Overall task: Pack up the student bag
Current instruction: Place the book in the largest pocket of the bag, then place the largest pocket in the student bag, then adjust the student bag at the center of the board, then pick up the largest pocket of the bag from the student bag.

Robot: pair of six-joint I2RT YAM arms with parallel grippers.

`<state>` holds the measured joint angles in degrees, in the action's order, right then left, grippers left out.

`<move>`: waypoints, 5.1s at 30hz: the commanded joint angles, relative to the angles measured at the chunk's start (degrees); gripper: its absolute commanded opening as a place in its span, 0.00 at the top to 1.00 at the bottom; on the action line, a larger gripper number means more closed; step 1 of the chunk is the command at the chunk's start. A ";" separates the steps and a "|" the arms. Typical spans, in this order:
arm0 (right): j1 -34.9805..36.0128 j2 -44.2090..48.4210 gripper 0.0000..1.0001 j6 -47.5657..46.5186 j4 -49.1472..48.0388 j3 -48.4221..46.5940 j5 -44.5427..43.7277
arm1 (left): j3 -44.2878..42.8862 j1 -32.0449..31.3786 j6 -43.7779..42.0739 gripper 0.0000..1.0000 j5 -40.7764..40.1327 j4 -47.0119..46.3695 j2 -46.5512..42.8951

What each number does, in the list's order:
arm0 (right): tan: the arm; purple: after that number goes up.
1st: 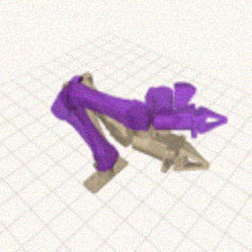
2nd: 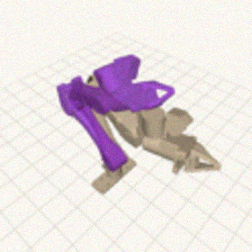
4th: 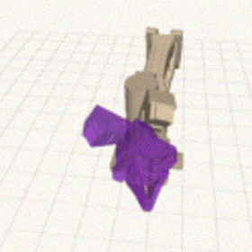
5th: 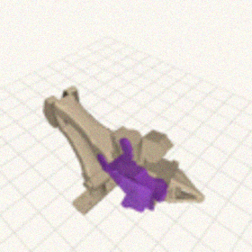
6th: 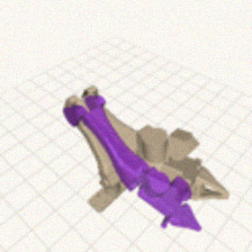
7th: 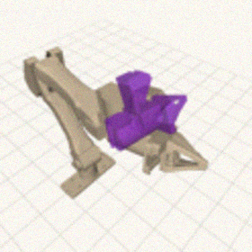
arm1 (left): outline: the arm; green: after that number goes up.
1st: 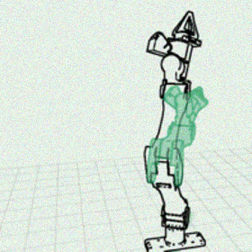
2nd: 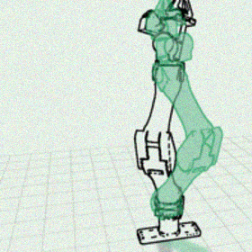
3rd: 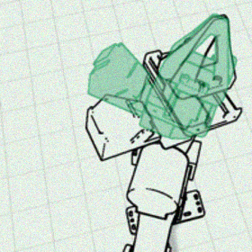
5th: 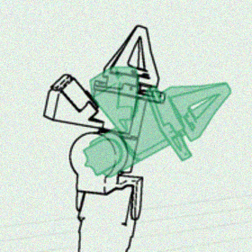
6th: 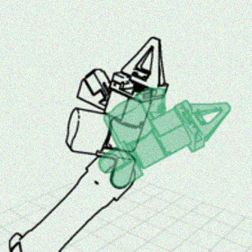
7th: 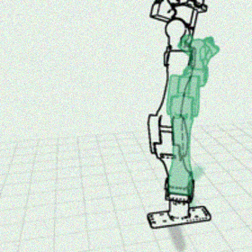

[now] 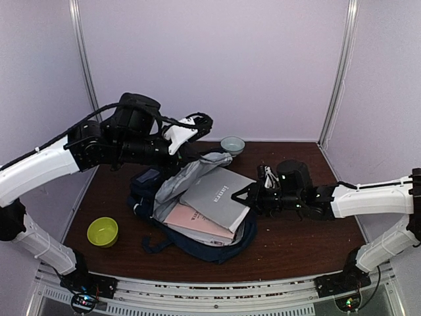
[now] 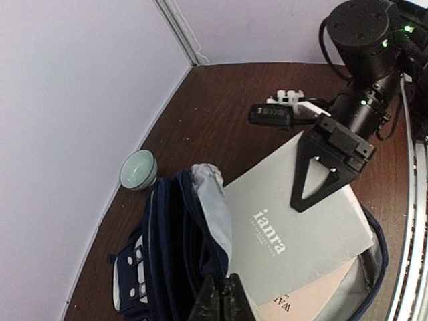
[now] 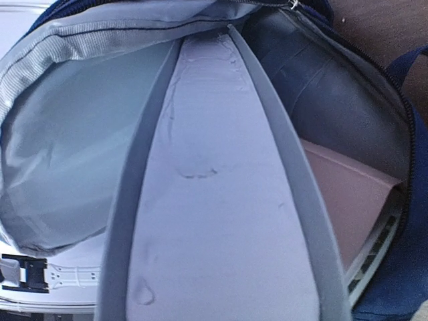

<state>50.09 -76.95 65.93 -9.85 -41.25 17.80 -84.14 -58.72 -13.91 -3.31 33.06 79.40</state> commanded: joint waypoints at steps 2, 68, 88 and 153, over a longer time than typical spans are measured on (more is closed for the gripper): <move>1.36 -9.45 0.75 10.48 -15.49 -1.71 0.65 | -9.20 -3.59 -3.74 1.00 13.06 -27.33 -0.89; 9.34 -13.27 0.39 -8.16 13.03 -19.69 -12.52 | -3.73 2.38 3.24 1.00 12.51 -24.96 -0.07; 2.76 21.23 0.14 -6.99 23.77 9.96 -13.24 | 0.76 3.18 -2.02 0.02 39.48 -10.61 2.86; -13.04 -3.17 0.42 -18.10 -0.40 7.22 -2.85 | 59.17 19.64 40.94 0.29 18.38 -43.82 -7.01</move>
<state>42.46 -79.07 49.36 -4.86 -34.37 12.12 -27.09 -32.77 29.15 4.40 -5.34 68.27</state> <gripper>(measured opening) 0.586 0.764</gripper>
